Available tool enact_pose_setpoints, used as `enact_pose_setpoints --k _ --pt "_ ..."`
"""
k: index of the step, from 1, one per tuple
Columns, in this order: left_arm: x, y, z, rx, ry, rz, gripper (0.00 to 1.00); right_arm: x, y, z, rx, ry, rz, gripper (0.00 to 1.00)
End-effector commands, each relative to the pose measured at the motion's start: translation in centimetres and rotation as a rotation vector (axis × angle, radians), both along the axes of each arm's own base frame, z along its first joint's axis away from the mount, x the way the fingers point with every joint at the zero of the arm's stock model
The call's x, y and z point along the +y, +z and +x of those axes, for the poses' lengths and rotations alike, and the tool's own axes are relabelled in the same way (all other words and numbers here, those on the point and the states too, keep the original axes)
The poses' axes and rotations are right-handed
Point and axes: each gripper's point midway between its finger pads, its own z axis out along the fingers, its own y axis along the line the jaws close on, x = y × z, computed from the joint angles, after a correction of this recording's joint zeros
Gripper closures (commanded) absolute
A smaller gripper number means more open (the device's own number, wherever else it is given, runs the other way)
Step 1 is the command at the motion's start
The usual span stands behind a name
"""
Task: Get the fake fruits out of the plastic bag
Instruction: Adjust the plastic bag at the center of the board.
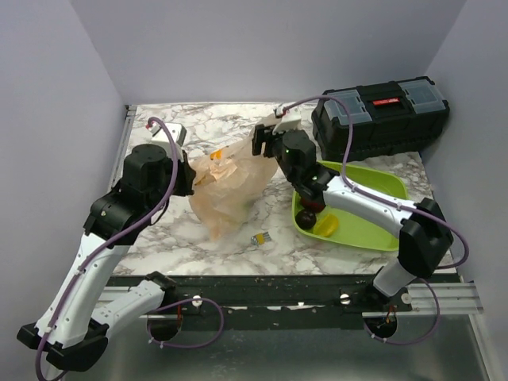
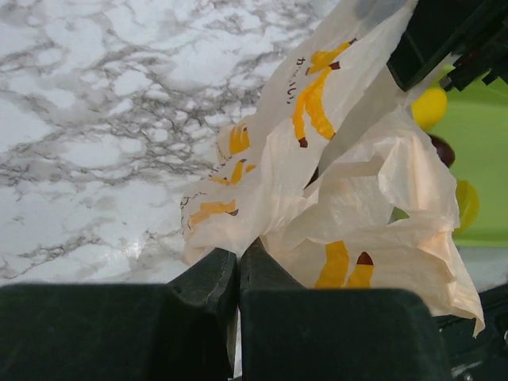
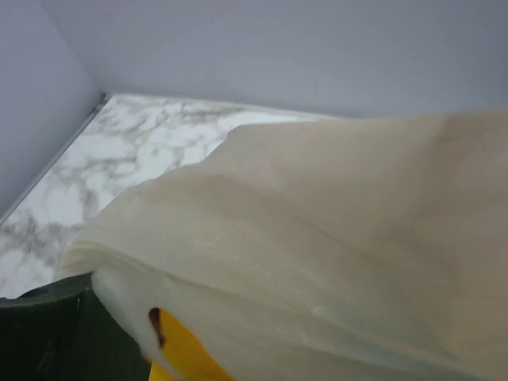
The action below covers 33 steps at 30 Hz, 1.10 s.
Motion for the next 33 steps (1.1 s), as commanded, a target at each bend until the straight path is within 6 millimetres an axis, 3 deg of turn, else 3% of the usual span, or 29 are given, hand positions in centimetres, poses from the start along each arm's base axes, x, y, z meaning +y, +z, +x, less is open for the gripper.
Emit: enact_pose_setpoints --k 1,5,9,14,17,21,26,29,33 --pt "-1.6 -4.4 -1.8 0.106 -0.135 0.007 1.00 4.5 -7.2 -7.2 0.217 0.411 0.002 0.23" --pt "-1.9 -8.4 -3.8 0.211 -0.188 0.011 1.00 7.6 -9.5 -14.0 0.342 0.724 0.060 0.17" --pt "-2.1 -9.5 -5.3 0.272 -0.205 -0.016 0.97 8.5 -10.0 -16.9 0.429 0.853 0.118 0.20" --pt "-2.3 -8.4 -6.4 0.280 -0.173 -0.117 0.41 8.6 -10.2 -18.4 0.433 0.881 0.106 0.22" --pt "-3.3 -7.7 -7.7 0.306 -0.228 -0.175 0.01 8.5 -10.7 -19.3 0.420 0.869 0.083 0.22" --pt "-4.8 -7.5 -9.6 0.384 -0.310 -0.252 0.01 8.8 -12.9 -20.8 0.406 0.778 0.012 0.25" --pt "-5.6 -7.8 -10.9 0.413 -0.329 -0.348 0.01 9.0 -17.3 -22.4 0.427 0.666 -0.067 0.27" --pt "-6.1 -10.6 -11.9 0.503 -0.345 -0.377 0.01 8.7 -18.2 -22.4 0.457 0.639 -0.029 0.27" --pt "-6.2 -14.1 -12.5 0.600 -0.302 -0.407 0.05 8.7 -17.8 -22.0 0.460 0.613 -0.008 0.27"
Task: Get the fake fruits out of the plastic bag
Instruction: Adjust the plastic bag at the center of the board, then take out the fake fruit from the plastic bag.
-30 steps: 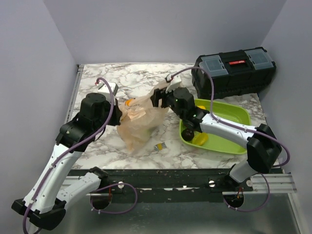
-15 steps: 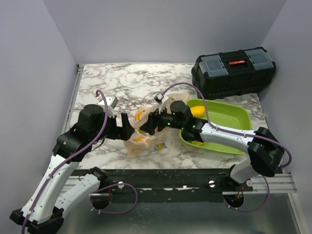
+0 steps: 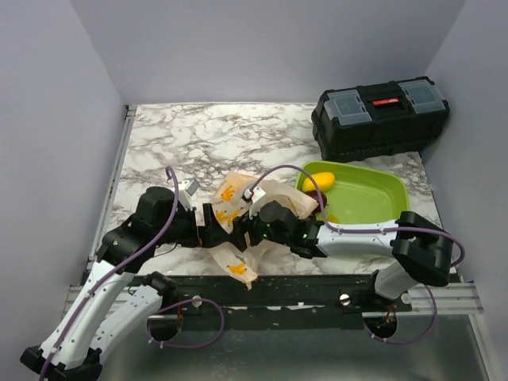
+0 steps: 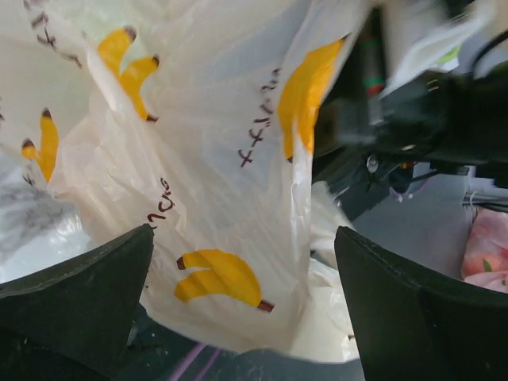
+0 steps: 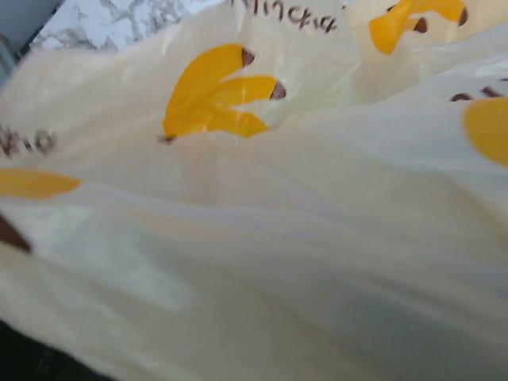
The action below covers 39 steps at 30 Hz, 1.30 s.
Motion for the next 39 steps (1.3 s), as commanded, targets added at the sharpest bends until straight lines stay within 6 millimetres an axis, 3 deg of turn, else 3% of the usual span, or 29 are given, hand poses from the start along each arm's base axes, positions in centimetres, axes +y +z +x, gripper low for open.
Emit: enact_pose_setpoints --k 1,5,9,15,19,24,30,33,35,39 --pt "-1.0 -3.2 -1.5 0.158 0.000 -0.061 0.05 0.0 1.2 2.0 -0.024 -0.109 0.043 0.27" --pt "-1.6 -3.9 -1.5 0.171 -0.021 -0.089 0.08 0.4 2.4 2.5 -0.031 -0.131 0.068 0.26" --pt "-1.0 -5.1 -0.6 0.175 0.038 -0.050 0.45 0.1 2.3 3.6 -0.038 -0.196 0.034 0.26" --pt "0.2 -6.0 2.1 0.069 0.170 -0.026 0.64 -2.9 1.7 6.2 -0.108 -0.376 -0.027 0.26" --pt "1.1 -6.1 4.7 -0.054 0.267 -0.016 0.90 -3.1 1.9 6.4 -0.118 -0.382 -0.029 0.28" --pt "3.4 -5.9 8.2 -0.174 0.413 0.081 0.97 -1.7 3.6 4.3 -0.103 -0.234 0.077 0.29" --pt "5.5 -8.2 9.6 -0.113 0.480 0.274 0.97 0.8 4.8 -1.6 -0.076 0.129 0.232 0.27" --pt "5.4 -8.8 9.7 -0.065 0.463 0.288 0.96 1.4 1.7 -3.1 -0.021 0.217 0.201 0.30" --pt "5.1 -8.8 9.7 -0.045 0.454 0.274 0.94 1.9 -1.0 -3.5 0.015 0.238 0.157 0.37" --pt "5.0 -8.7 9.8 -0.021 0.440 0.270 0.79 2.0 -3.9 -3.3 0.017 0.207 0.112 0.44"
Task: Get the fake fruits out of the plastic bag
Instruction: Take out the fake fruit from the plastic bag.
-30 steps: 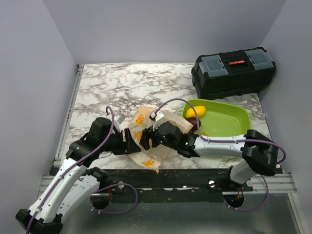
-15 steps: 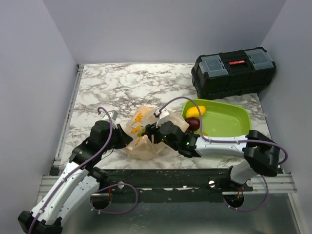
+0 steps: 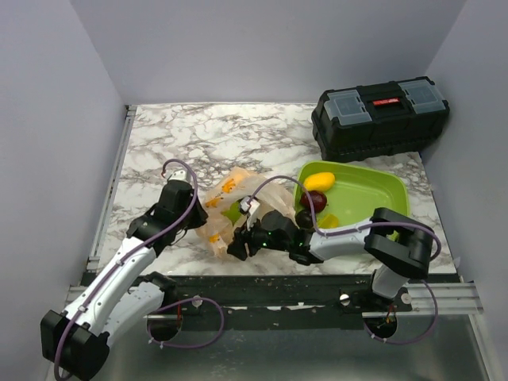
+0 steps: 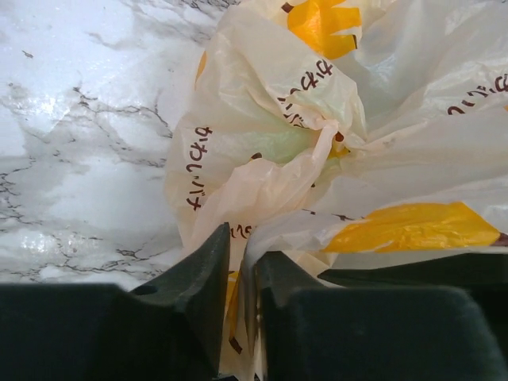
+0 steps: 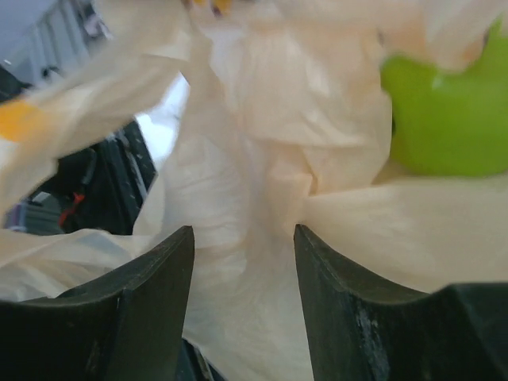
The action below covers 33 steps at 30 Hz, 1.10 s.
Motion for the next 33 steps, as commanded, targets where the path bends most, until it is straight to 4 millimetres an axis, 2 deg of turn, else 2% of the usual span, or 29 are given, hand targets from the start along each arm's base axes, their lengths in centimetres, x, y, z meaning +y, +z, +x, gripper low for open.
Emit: enact_pose_setpoints --k 1,4,5,7,11,14,18,23,26,30,33 --pt "0.6 1.0 0.5 0.002 0.001 0.023 0.76 0.2 -2.4 -0.7 -0.008 0.039 -0.020 0.44" --pt "1.6 0.4 0.8 0.031 0.026 0.064 0.76 -0.2 -3.4 0.6 -0.029 -0.019 -0.088 0.47" --pt "1.6 0.0 0.9 0.044 0.029 0.063 0.78 -0.4 -3.1 1.0 -0.035 -0.042 -0.091 0.47" --pt "1.3 -0.9 0.7 0.068 0.024 0.041 0.83 -0.8 -1.8 1.2 -0.040 -0.072 -0.067 0.47" --pt "1.5 -3.2 0.5 0.106 0.072 0.018 0.91 -2.0 1.3 2.9 -0.060 -0.204 -0.024 0.40" --pt "2.0 -4.4 0.4 0.132 0.121 0.019 0.96 -2.5 2.6 4.5 -0.077 -0.300 -0.023 0.35" --pt "2.3 -5.1 0.7 0.132 0.143 0.032 0.96 -2.6 2.2 7.6 -0.093 -0.447 -0.078 0.31" --pt "2.4 -5.8 0.7 0.135 0.133 0.046 0.96 -1.2 1.9 10.8 -0.099 -0.516 -0.123 0.31" --pt "2.0 -6.0 0.6 0.136 0.116 0.031 0.99 -0.1 1.8 11.8 -0.128 -0.523 -0.141 0.31" --pt "1.8 -6.5 0.4 0.138 0.110 0.018 0.99 0.1 0.6 13.6 -0.190 -0.562 -0.197 0.29" --pt "1.7 -6.7 0.2 0.144 0.103 0.012 0.99 0.4 -0.3 14.4 -0.210 -0.569 -0.232 0.20"
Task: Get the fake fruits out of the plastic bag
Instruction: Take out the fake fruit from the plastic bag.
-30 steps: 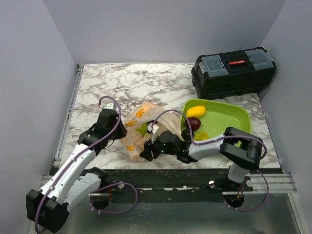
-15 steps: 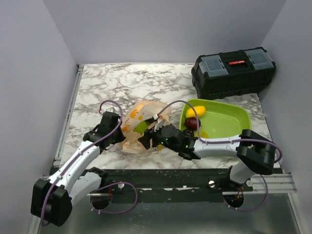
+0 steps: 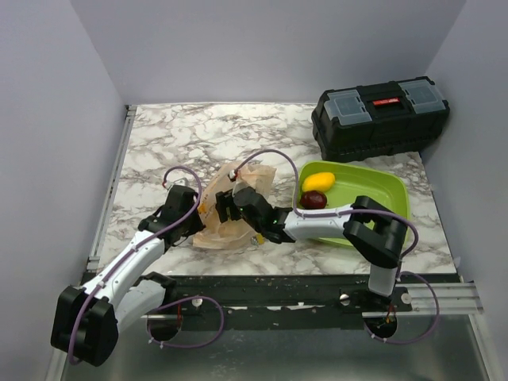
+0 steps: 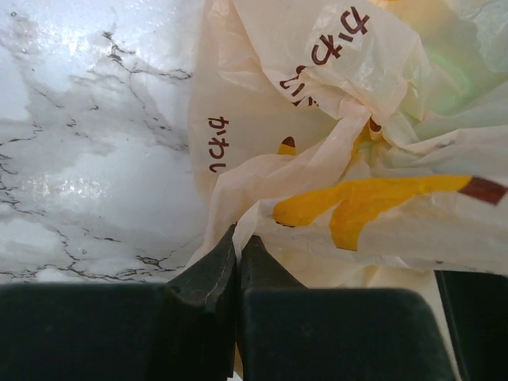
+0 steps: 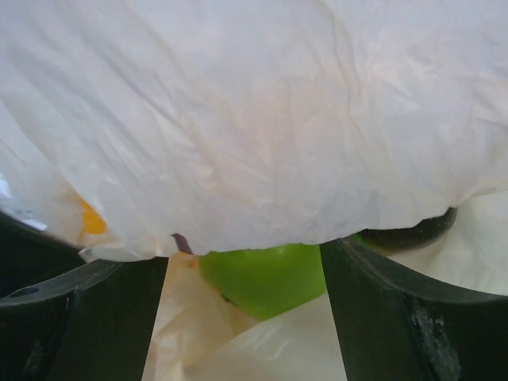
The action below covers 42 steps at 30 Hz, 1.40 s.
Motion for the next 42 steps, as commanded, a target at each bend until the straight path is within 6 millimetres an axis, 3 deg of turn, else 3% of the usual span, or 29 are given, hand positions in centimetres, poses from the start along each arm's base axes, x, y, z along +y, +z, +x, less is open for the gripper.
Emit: enact_pose_setpoints --k 1,8,14,21,26,30,34,42 --pt "-0.2 -0.3 0.0 -0.005 -0.006 -0.018 0.99 -0.6 -1.8 1.7 -0.038 -0.054 -0.106 0.19" --pt "-0.4 -0.5 -0.2 -0.002 -0.020 -0.022 0.99 -0.6 -5.6 1.8 -0.013 -0.050 -0.189 0.13" --pt "-0.4 -0.6 -0.4 0.008 -0.030 -0.019 0.99 -0.1 -6.5 2.0 -0.004 -0.040 -0.201 0.14" --pt "-0.3 -0.5 -0.5 0.008 -0.032 -0.020 0.99 0.3 -3.7 1.5 -0.027 0.003 -0.166 0.39" --pt "-0.4 -0.3 -0.4 0.004 -0.037 -0.022 0.99 -0.2 -0.3 0.0 -0.011 0.041 -0.068 0.52" --pt "-0.4 0.0 -0.3 0.001 -0.035 -0.019 0.99 -0.4 1.3 -1.4 0.010 0.096 -0.023 0.61" --pt "-0.5 0.4 0.0 -0.005 -0.038 -0.020 0.99 -0.7 2.3 -2.9 0.041 0.146 0.008 0.68" --pt "-0.4 1.3 0.3 -0.023 -0.035 -0.011 0.99 -1.2 2.4 -6.2 0.130 0.271 0.031 0.83"
